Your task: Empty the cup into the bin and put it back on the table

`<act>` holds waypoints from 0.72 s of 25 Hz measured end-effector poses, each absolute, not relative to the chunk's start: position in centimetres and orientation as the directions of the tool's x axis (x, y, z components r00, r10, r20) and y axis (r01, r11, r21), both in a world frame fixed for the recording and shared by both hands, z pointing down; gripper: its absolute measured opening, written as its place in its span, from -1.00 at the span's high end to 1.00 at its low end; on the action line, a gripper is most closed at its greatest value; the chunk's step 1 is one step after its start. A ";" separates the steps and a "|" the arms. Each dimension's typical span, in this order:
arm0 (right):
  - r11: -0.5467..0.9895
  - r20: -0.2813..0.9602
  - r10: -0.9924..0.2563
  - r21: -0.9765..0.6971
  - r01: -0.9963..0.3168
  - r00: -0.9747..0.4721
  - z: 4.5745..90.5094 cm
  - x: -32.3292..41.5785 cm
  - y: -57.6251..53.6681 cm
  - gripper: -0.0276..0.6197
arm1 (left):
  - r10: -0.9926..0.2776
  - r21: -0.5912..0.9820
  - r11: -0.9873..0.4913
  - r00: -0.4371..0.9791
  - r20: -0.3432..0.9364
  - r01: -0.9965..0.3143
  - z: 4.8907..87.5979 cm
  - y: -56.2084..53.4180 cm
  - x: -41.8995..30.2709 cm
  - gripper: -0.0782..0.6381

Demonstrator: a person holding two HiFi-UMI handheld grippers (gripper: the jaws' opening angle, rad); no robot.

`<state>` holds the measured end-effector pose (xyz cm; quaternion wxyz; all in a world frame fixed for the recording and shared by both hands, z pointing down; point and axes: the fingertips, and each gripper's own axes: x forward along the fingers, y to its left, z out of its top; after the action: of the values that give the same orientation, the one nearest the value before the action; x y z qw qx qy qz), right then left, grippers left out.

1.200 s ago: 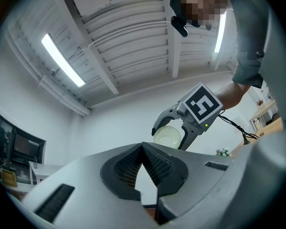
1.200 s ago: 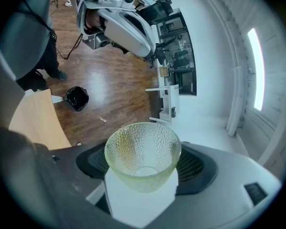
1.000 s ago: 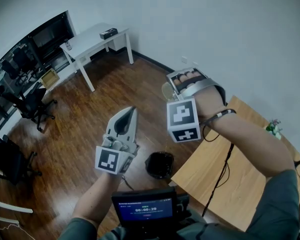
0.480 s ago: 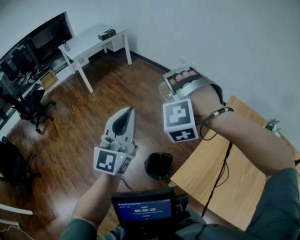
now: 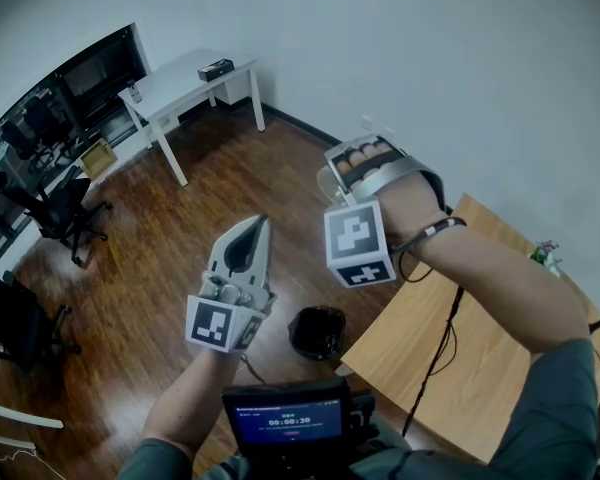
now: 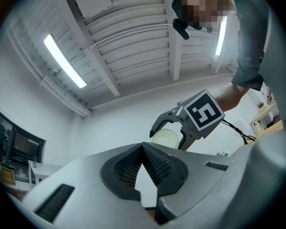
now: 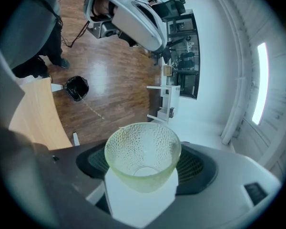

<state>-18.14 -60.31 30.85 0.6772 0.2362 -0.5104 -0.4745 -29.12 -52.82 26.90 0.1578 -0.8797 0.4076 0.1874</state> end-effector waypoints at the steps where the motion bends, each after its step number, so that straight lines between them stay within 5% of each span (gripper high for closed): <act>1: 0.438 0.467 -0.884 0.804 0.403 0.029 30.9 -18.2 -60.3 -0.31 | -0.656 -0.122 -0.620 0.598 -0.460 -0.775 26.7 -52.7 -29.2 0.79; 18: 0.430 0.459 -0.888 0.804 0.410 0.031 30.9 -18.6 -60.4 -0.31 | -0.648 -0.132 -0.619 0.599 -0.471 -0.774 26.4 -52.7 -29.3 0.79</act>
<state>-18.57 -60.45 30.92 0.6781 0.2364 -0.5054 -0.4784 -29.33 -52.66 26.36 0.1639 -0.8790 0.4043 0.1925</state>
